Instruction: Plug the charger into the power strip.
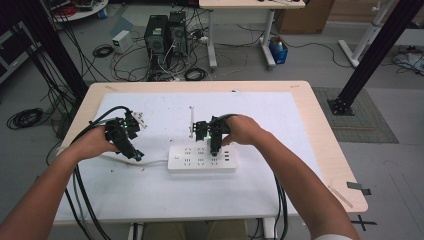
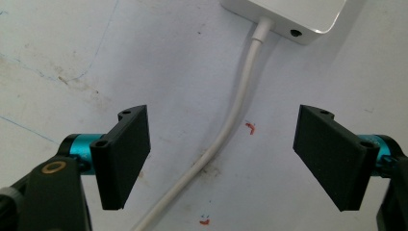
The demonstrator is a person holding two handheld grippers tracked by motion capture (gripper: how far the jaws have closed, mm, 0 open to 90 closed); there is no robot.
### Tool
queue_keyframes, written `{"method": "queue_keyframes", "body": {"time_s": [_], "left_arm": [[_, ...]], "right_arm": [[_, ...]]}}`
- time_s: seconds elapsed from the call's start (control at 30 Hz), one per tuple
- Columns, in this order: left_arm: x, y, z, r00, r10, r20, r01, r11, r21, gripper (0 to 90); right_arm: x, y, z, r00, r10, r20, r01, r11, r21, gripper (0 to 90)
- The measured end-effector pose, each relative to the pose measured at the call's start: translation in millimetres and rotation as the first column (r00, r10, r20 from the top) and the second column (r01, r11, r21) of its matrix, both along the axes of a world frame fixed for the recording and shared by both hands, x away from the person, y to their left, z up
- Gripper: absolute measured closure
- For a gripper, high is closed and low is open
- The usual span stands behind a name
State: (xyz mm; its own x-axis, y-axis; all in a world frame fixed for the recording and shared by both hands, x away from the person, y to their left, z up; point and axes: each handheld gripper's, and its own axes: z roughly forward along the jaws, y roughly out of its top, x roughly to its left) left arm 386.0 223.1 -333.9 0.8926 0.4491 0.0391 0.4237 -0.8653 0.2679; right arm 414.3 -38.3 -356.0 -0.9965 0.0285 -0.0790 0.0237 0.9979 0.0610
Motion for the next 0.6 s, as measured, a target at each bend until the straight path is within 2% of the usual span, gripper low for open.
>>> {"method": "queue_keyframes", "body": {"time_s": [0.07,0.13,0.23,0.33,0.37,0.43,0.57,0.6], "left_arm": [[-0.1,-1.1,0.0,1.0000,0.003,0.000,-0.003,1.0000,-0.004,20.7],[-0.4,-2.2,0.0,1.0000,0.002,0.001,-0.002,0.9999,-0.010,20.7],[0.9,-1.7,1.0,1.0000,0.004,-0.001,-0.004,0.9997,-0.024,20.7],[2.6,-1.0,1.5,1.0000,0.007,0.001,-0.007,0.9996,-0.026,20.8],[2.7,-0.9,1.7,1.0000,0.008,0.001,-0.007,0.9996,-0.028,20.7],[1.9,-1.2,1.4,1.0000,0.006,-0.001,-0.006,0.9996,-0.028,20.8],[2.1,-3.0,-1.0,0.9999,0.012,-0.008,-0.012,0.9995,-0.029,20.7],[3.2,-3.8,-0.7,1.0000,-0.001,-0.009,0.001,0.9998,-0.021,20.7]], "right_arm": [[-0.2,1.5,0.1,1.0000,0.001,0.001,-0.001,1.0000,0.002,62.2],[-1.2,0.6,-3.7,0.9998,0.020,-0.008,-0.020,0.9990,-0.039,62.2],[-0.9,1.0,-4.6,0.9999,0.010,-0.008,-0.010,0.9995,-0.030,62.3],[-4.2,6.0,-8.8,0.9998,0.014,0.012,-0.014,0.9978,-0.065,62.3],[-5.8,8.3,-14.0,0.9992,0.030,0.025,-0.028,0.9949,-0.097,62.3],[-8.3,11.2,-13.4,0.9994,0.013,0.033,-0.009,0.9942,-0.107,62.4],[-10.1,12.7,-14.5,0.9989,0.015,0.045,-0.010,0.9932,-0.116,62.5],[-9.4,13.3,-14.9,0.9981,0.034,0.051,-0.027,0.9919,-0.124,62.5]]}}
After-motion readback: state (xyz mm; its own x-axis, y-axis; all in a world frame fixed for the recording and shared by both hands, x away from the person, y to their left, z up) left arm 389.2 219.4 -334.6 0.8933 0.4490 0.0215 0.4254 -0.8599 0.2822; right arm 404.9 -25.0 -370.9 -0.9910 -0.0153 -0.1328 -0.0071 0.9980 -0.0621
